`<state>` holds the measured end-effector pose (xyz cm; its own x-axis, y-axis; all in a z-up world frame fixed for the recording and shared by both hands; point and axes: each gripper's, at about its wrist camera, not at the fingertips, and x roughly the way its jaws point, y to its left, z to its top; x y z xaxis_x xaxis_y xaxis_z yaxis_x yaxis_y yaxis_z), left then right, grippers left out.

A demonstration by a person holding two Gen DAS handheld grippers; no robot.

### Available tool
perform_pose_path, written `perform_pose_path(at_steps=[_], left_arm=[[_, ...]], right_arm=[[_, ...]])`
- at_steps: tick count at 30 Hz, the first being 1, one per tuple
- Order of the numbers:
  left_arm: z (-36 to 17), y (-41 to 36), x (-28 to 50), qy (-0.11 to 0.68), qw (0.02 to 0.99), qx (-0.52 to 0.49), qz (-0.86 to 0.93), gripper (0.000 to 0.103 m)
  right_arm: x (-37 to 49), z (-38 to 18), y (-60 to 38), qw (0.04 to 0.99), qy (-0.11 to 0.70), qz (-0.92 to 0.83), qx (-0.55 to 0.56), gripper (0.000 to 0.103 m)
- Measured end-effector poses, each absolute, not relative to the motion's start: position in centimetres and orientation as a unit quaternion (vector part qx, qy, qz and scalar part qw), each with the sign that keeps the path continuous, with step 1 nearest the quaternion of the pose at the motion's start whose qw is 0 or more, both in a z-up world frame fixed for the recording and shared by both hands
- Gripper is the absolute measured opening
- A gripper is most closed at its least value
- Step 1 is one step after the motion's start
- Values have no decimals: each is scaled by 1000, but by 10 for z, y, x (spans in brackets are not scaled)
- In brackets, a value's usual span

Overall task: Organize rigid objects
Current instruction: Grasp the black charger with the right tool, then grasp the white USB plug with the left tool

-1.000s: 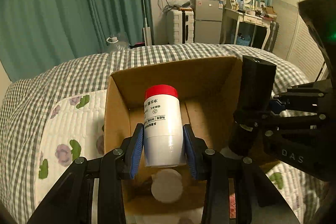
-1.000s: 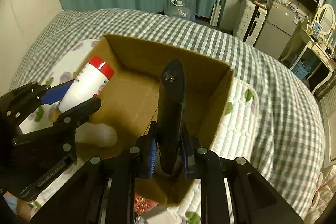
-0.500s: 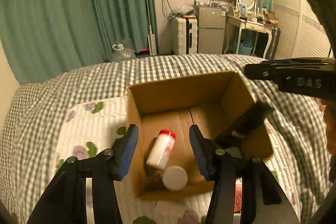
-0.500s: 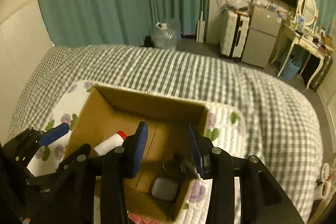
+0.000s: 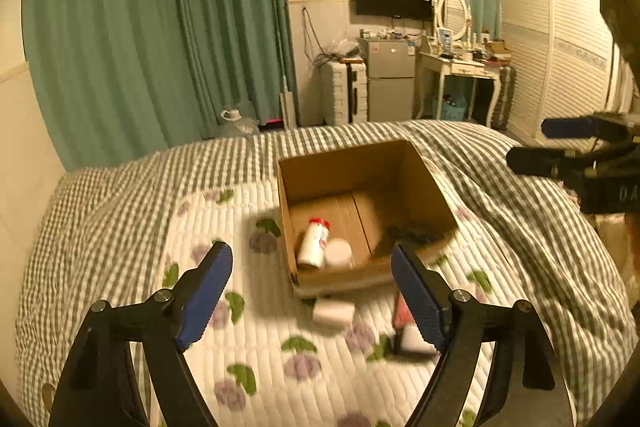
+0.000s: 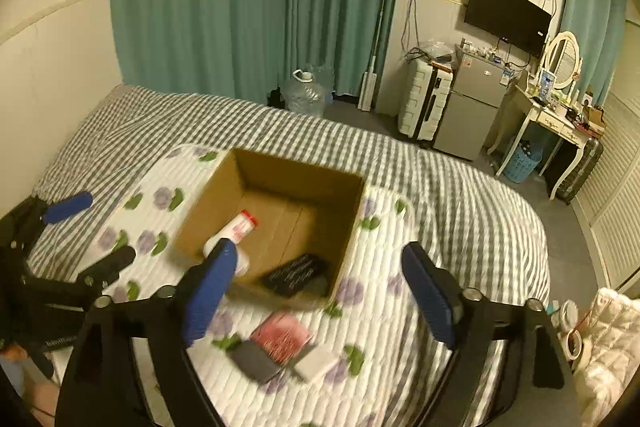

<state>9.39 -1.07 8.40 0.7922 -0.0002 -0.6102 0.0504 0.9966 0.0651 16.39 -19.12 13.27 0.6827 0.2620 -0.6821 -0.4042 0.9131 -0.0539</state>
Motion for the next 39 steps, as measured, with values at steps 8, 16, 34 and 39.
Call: perform_pose_path(at_steps=[8,16,34,39], left_arm=[[28,6,71,365,931,24,1,85],[-34,25,83,397,917,14,21,85],[-77,18,95,440,898,26,10,85],[-69,13,102,437,899,25,8,85]], right_arm=[[118,55,-172,889,397,204,-101,94],[144,-67,-147,830,495,238,-98,94],[138,-115,-128,814,489,251,-190,47],[140,-84,-130,835,461,247,-172,43]])
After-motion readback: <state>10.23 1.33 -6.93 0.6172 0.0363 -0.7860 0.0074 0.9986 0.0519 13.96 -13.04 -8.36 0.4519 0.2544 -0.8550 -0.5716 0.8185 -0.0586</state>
